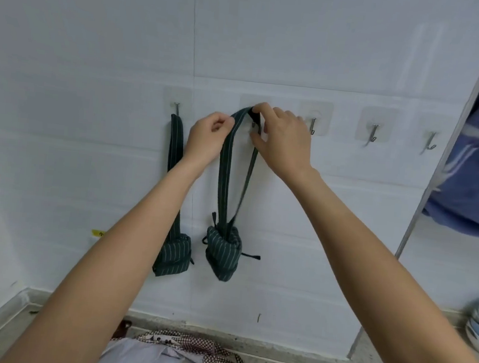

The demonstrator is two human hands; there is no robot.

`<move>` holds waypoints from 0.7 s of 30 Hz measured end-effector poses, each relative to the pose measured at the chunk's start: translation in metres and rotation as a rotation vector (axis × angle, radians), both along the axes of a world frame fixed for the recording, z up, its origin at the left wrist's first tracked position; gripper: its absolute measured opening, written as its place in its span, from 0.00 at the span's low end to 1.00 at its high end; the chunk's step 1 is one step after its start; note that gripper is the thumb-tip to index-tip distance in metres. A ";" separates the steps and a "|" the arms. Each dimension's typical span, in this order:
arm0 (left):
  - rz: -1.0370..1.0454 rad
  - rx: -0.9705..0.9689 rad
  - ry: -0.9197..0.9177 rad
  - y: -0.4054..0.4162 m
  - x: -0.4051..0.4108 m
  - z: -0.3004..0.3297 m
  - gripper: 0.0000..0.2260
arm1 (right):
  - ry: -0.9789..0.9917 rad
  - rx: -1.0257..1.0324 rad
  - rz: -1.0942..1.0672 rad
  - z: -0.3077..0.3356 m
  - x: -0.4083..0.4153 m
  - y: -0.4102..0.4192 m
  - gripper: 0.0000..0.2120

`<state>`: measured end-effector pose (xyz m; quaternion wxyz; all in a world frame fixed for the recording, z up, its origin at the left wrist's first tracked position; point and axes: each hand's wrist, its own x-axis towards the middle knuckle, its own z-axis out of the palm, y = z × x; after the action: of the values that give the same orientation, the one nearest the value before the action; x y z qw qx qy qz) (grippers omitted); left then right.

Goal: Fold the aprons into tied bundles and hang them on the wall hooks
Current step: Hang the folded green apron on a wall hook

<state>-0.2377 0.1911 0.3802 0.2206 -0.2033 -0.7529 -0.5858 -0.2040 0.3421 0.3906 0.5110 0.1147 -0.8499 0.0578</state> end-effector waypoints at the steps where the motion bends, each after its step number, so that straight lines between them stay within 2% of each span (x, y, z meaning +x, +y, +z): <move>1: 0.033 -0.008 -0.011 -0.001 -0.009 -0.003 0.07 | -0.026 0.001 -0.016 0.001 -0.005 -0.002 0.14; 5: 0.062 -0.060 0.025 -0.005 -0.018 -0.026 0.06 | -0.124 -0.051 0.013 -0.013 -0.011 -0.005 0.15; 8: 0.042 -0.088 0.038 -0.004 -0.017 -0.035 0.06 | -0.183 -0.223 0.119 -0.025 -0.010 -0.007 0.15; 12: 0.031 -0.008 0.049 0.001 -0.013 -0.024 0.05 | -0.117 -0.461 0.214 -0.024 -0.009 -0.008 0.07; 15: 0.055 0.029 0.041 0.005 -0.011 -0.016 0.08 | -0.045 -0.430 0.121 -0.018 -0.010 -0.003 0.08; 18: 0.104 -0.066 0.045 0.009 -0.010 -0.024 0.09 | -0.099 -0.301 0.017 -0.025 -0.010 -0.001 0.09; 21: 0.147 -0.141 0.122 0.009 -0.005 -0.039 0.07 | -0.189 -0.304 0.104 -0.043 -0.008 0.000 0.08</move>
<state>-0.2429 0.2004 0.3409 0.2935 -0.1977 -0.7905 -0.4999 -0.2120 0.3420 0.3472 0.4368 0.0742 -0.8685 0.2224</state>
